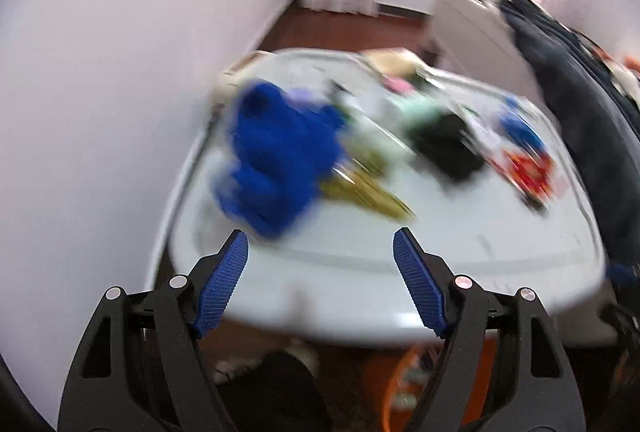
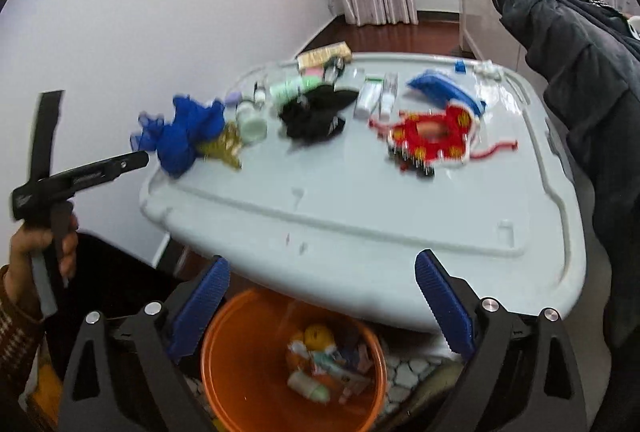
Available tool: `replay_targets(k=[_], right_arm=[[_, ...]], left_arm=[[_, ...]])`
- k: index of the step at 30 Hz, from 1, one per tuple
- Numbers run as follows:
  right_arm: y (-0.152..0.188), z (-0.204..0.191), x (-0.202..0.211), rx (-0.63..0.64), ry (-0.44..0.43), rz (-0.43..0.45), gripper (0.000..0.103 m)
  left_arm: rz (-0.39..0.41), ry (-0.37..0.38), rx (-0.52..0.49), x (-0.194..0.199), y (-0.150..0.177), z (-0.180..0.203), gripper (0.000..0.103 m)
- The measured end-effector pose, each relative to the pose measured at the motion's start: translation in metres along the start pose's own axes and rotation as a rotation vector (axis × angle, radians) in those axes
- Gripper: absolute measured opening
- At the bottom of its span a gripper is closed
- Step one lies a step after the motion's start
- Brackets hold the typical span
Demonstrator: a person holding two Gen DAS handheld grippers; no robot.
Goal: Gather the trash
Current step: 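Grasp the blue scarf with the left tool while the right tool grasps the blue wipes pack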
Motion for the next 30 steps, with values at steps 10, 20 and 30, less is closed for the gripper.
replay_targets(k=[10, 20, 30], right_arm=[[-0.023, 0.034, -0.007, -0.075, 0.023, 0.056, 0.095], [-0.072, 0.085, -0.009, -0.149, 0.203, 0.100, 0.098], [-0.166, 0.146, -0.101, 0.128, 0.350, -0.088, 0.098]], left_arm=[[-0.247, -0.137, -0.018, -0.115, -0.048, 0.015, 0.081], [-0.237, -0.207, -0.042, -0.128, -0.049, 0.038, 0.082], [-0.088, -0.085, 0.137, -0.098, -0.053, 0.005, 0.027]])
Point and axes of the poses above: each gripper's, at about its wrist camera, not at the fingertips, and x roughly against the way its jaws point, z to its right, y to its underside, the point moved 3 cm from there along -x, roughly the way its jaws point, and after that the axes turned 15 degrees about -y, right-handed, at the moved point
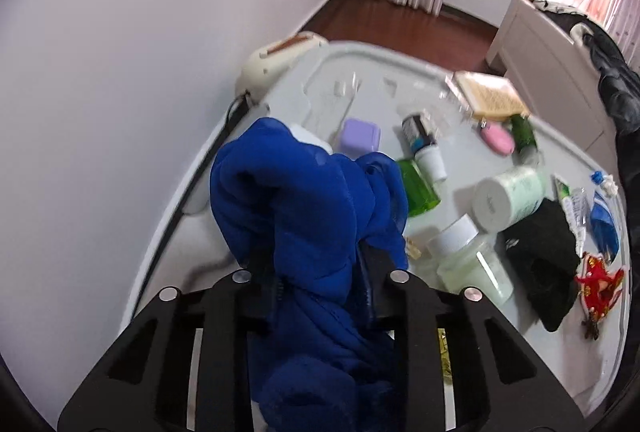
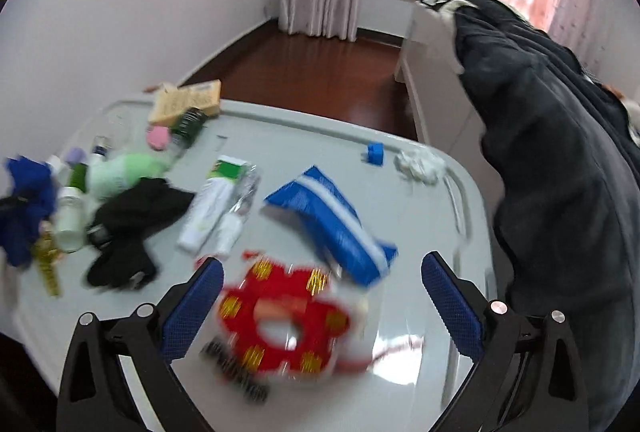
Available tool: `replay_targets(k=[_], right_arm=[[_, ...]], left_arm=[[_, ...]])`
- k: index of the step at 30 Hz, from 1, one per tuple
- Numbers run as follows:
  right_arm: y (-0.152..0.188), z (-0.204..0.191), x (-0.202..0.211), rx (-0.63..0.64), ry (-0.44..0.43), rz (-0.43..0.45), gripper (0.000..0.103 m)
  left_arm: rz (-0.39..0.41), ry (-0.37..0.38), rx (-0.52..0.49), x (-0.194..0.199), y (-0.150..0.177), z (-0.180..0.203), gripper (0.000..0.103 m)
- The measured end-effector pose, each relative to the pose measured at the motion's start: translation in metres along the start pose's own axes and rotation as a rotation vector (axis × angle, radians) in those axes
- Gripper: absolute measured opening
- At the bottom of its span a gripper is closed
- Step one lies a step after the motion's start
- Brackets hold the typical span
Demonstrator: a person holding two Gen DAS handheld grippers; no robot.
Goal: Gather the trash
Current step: 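Grasp the blue scarf with the left tool while the right tool grasps the blue wipes pack, then carry both tools to the orange bin and open them to drop scarf and wipes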
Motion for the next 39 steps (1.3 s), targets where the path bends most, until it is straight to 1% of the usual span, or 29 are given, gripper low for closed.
replay_targets(k=[3, 4, 6, 8, 9, 11, 12, 14, 15, 16, 17, 19, 20, 23, 25, 27, 28, 29, 33, 36, 37, 39], right_arm=[[-0.011, 0.012, -0.035, 0.001, 0.013, -0.070, 0.098], [-0.013, 0.015, -0.043, -0.002, 0.013, -0.084, 0.098], [-0.018, 0.020, -0.059, -0.004, 0.019, -0.109, 0.098], [-0.020, 0.024, -0.072, -0.009, 0.013, -0.140, 0.097], [-0.020, 0.024, -0.076, -0.007, 0.015, -0.150, 0.096], [-0.018, 0.024, -0.086, 0.000, 0.007, -0.181, 0.090], [-0.018, 0.024, -0.086, -0.005, -0.011, -0.171, 0.085], [-0.020, 0.025, -0.086, -0.030, -0.073, -0.156, 0.070], [-0.022, 0.026, -0.084, -0.036, -0.072, -0.147, 0.050], [-0.023, 0.027, -0.083, -0.050, -0.067, -0.148, 0.044], [-0.023, 0.028, -0.082, -0.066, -0.067, -0.148, 0.042], [-0.023, 0.027, -0.080, -0.078, -0.076, -0.144, 0.033], [-0.022, 0.025, -0.076, -0.087, -0.087, -0.135, 0.031], [-0.025, 0.015, -0.061, -0.089, -0.115, -0.094, 0.031], [-0.026, 0.009, -0.054, -0.078, -0.115, -0.087, 0.031], [-0.029, 0.004, -0.046, -0.092, -0.150, -0.068, 0.031], [-0.031, 0.003, -0.045, -0.088, -0.151, -0.061, 0.031], [-0.033, -0.001, -0.039, -0.080, -0.150, -0.053, 0.031], [-0.035, -0.024, -0.007, -0.063, -0.200, 0.000, 0.031], [-0.018, -0.055, 0.032, -0.041, -0.260, 0.045, 0.032], [-0.010, -0.065, 0.045, -0.031, -0.278, 0.053, 0.032], [0.017, -0.091, 0.072, -0.018, -0.320, 0.056, 0.032]], left_arm=[[0.065, 0.020, 0.014, 0.022, -0.004, -0.003, 0.027], [0.081, 0.029, 0.010, 0.021, -0.012, 0.000, 0.027], [0.116, 0.066, -0.003, 0.033, -0.012, 0.000, 0.027], [0.146, 0.107, -0.036, 0.045, -0.012, 0.011, 0.027], [0.156, 0.123, -0.048, 0.049, -0.011, 0.015, 0.027], [0.177, 0.167, -0.083, 0.060, -0.007, 0.024, 0.028], [0.188, 0.176, -0.103, 0.065, -0.004, 0.029, 0.028], [0.213, 0.198, -0.145, 0.072, -0.001, 0.040, 0.028], [0.217, 0.207, -0.157, 0.073, 0.001, 0.046, 0.028], [0.222, 0.221, -0.165, 0.076, 0.002, 0.049, 0.029], [0.224, 0.232, -0.174, 0.077, 0.003, 0.052, 0.029], [0.223, 0.249, -0.188, 0.078, 0.006, 0.057, 0.029], [0.223, 0.258, -0.190, 0.077, 0.006, 0.059, 0.029], [0.226, 0.264, -0.202, 0.076, 0.007, 0.064, 0.029], [0.215, 0.276, -0.211, 0.076, 0.008, 0.066, 0.029], [0.207, 0.290, -0.210, 0.076, 0.010, 0.066, 0.029], [0.205, 0.298, -0.215, 0.077, 0.011, 0.067, 0.029], [0.210, 0.298, -0.217, 0.078, 0.012, 0.067, 0.029], [0.244, 0.313, -0.244, 0.089, 0.017, 0.072, 0.029], [0.270, 0.338, -0.268, 0.105, 0.028, 0.072, 0.029], [0.274, 0.356, -0.283, 0.115, 0.036, 0.072, 0.029], [0.280, 0.381, -0.312, 0.130, 0.056, 0.071, 0.029]])
Point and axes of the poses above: each gripper's, at about its wrist camera, not at the fingertips, and x roughly against the way its jaws point, z to its right, y to its underside, the point moved 3 cm from there along -x, roughly the way its jaws point, and after that the axes turned 15 degrees about -y, right-handed, at the moved point
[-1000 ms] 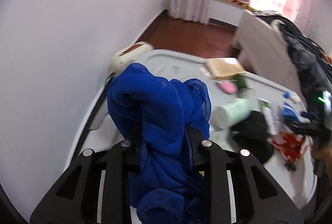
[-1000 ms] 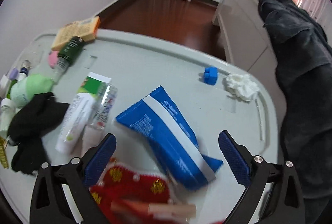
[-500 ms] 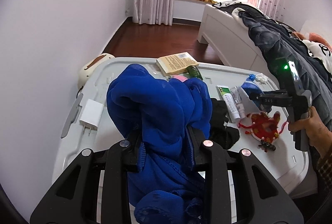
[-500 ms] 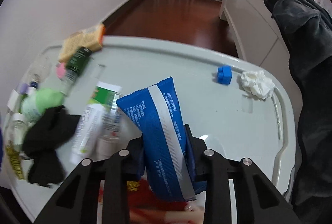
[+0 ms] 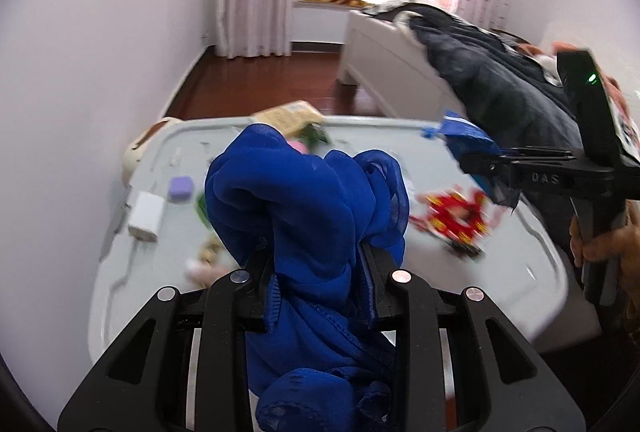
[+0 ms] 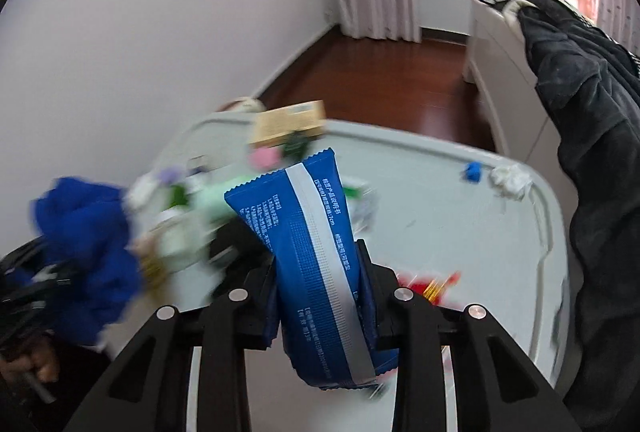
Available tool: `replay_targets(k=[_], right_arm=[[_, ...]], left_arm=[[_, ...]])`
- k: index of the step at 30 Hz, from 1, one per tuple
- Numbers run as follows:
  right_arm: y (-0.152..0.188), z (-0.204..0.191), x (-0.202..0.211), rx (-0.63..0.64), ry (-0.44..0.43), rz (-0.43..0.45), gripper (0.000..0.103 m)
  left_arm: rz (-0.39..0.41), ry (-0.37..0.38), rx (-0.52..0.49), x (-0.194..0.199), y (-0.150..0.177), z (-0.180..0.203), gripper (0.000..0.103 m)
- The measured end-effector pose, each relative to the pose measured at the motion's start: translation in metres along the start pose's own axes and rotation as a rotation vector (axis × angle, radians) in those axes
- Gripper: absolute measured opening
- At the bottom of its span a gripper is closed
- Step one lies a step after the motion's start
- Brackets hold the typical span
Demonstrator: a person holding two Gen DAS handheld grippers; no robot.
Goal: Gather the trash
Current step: 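Carry both tools to the orange bin and open them to drop scarf and wipes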
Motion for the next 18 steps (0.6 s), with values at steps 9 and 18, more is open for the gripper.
replay_targets(k=[9, 18], right_arm=[[0.172, -0.062, 0.014, -0.145, -0.081, -0.126, 0.033], [0.273, -0.049, -0.031, -0.321, -0.034, -0.362, 0.040]], left_arm=[[-0.203, 0.110, -0.064, 0.051, 0.123, 0.042, 0.030], [-0.354, 0.070, -0.174, 0.045, 0.186, 0.057, 0.031]])
Point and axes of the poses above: each gripper's, at about its wrist camera, not at the fingertips, and x roughly against the way its jaws point, z to its right, y to its underside, the point moved 3 cm from there along -x, roughly the way its jaws point, and after that the axes turned 15 degrees about -y, right-handed, at the moved point
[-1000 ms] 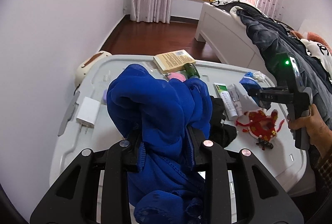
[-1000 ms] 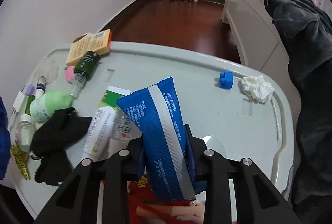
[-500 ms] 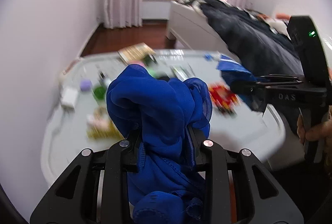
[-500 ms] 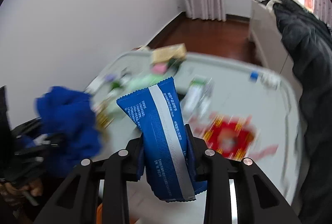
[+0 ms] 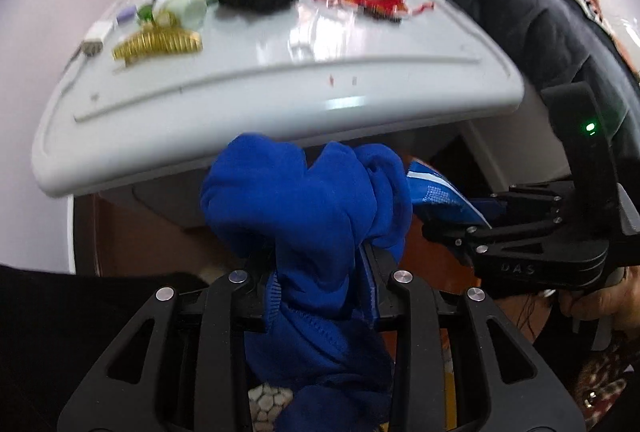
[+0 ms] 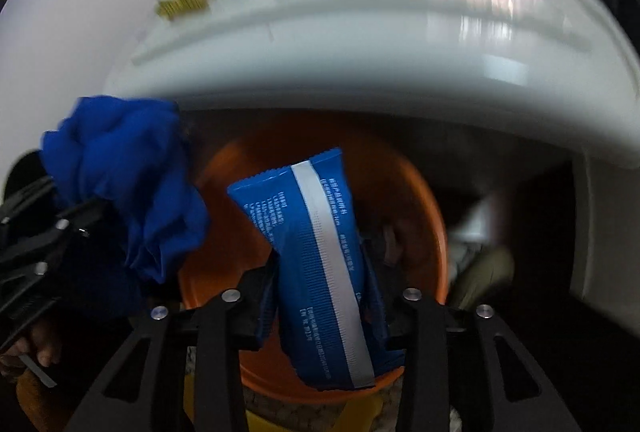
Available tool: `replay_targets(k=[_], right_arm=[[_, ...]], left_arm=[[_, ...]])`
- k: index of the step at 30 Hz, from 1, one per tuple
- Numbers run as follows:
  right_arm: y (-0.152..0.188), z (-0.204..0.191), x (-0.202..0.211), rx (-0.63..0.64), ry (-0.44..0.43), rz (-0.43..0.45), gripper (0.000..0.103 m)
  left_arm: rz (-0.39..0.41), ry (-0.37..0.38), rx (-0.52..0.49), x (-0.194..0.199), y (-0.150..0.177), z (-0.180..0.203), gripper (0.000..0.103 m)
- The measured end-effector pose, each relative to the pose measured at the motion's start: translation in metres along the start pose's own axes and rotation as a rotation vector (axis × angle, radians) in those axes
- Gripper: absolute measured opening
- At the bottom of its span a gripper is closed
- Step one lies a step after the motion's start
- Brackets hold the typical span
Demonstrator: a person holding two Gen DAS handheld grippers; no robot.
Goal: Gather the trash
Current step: 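Carry both tools to the orange bin and open them to drop scarf and wipes, then grasp the black socks with the left tool and lift them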
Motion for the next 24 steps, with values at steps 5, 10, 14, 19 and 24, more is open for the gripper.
replay_targets(k=[5, 10, 14, 19, 24], right_arm=[[0.009, 0.003, -0.010, -0.018, 0.020, -0.029, 0.058], [0.005, 0.005, 0.003, -0.007, 0.059, 0.011, 0.072], [-0.005, 0.002, 0.028, 0.013, 0.066, 0.105, 0.073], [-0.034, -0.012, 0.076, 0.092, 0.041, 0.251, 0.079], [-0.088, -0.029, 0.127, 0.207, 0.045, 0.363, 0.085]], left_arm=[[-0.106, 0.015, -0.029, -0.019, 0.016, 0.010, 0.037], [-0.123, -0.013, -0.011, -0.018, 0.012, 0.006, 0.064], [-0.030, -0.041, 0.043, -0.003, 0.000, -0.008, 0.065], [0.080, -0.081, 0.139, 0.015, -0.028, -0.040, 0.068], [0.131, -0.106, 0.189, 0.020, -0.085, -0.056, 0.073]])
Point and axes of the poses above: each gripper's, at about its wrist camera, not at the fingertips, and x roughly against the way its jaws point, z to its right, y to its underside, the point moved 3 cm from there along -x, roughly the way its jaws point, and after that the axes turned 15 degrees about -y, right-handed, at the moved point
